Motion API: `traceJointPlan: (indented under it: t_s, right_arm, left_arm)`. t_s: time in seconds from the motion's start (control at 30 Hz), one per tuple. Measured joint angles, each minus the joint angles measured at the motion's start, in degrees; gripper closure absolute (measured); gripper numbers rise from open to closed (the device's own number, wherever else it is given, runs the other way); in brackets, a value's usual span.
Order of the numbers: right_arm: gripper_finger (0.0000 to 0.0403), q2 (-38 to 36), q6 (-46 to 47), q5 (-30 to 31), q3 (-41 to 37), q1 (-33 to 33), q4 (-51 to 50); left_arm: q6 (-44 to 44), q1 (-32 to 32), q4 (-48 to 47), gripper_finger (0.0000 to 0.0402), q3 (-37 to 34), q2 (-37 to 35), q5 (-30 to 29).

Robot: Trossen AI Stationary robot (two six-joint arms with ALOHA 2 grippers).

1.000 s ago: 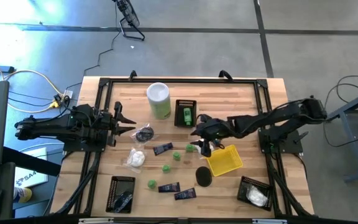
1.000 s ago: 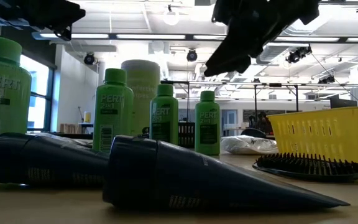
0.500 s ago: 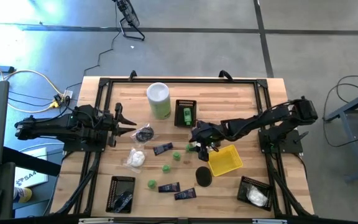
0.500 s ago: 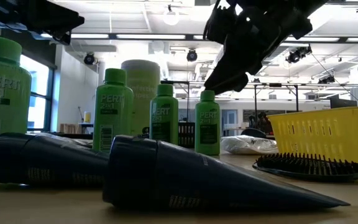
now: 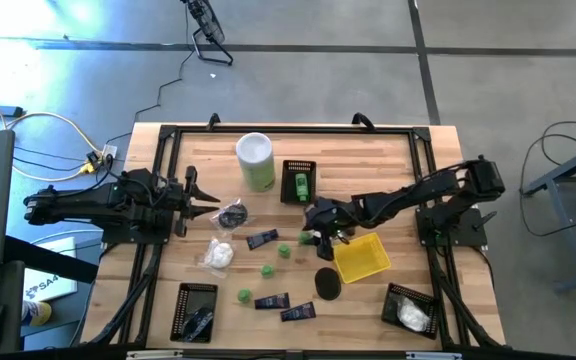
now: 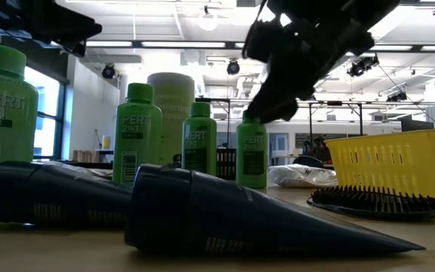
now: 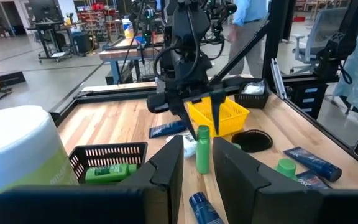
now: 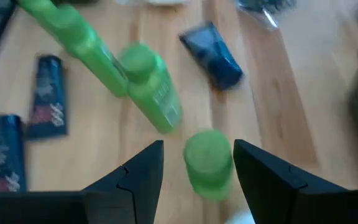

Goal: Pick & Place Travel size toiletries
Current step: Put the green shampoo bottle into the top black bin

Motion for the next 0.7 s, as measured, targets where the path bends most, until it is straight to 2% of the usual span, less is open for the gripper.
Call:
traceJointPlan:
  t_s: [0.33,0.7]
  right_arm:
    - [0.0216,3.5,1.0,-0.2,-0.1,0.0,1.1]
    - [0.0229,3.5,0.6,-1.0,-0.2,0.0,1.8]
  left_arm:
    - [0.0,0.0,0.0,0.0318,0.0,0.0,0.1]
    - [0.0,0.0,0.0,0.0318,0.0,0.0,0.1]
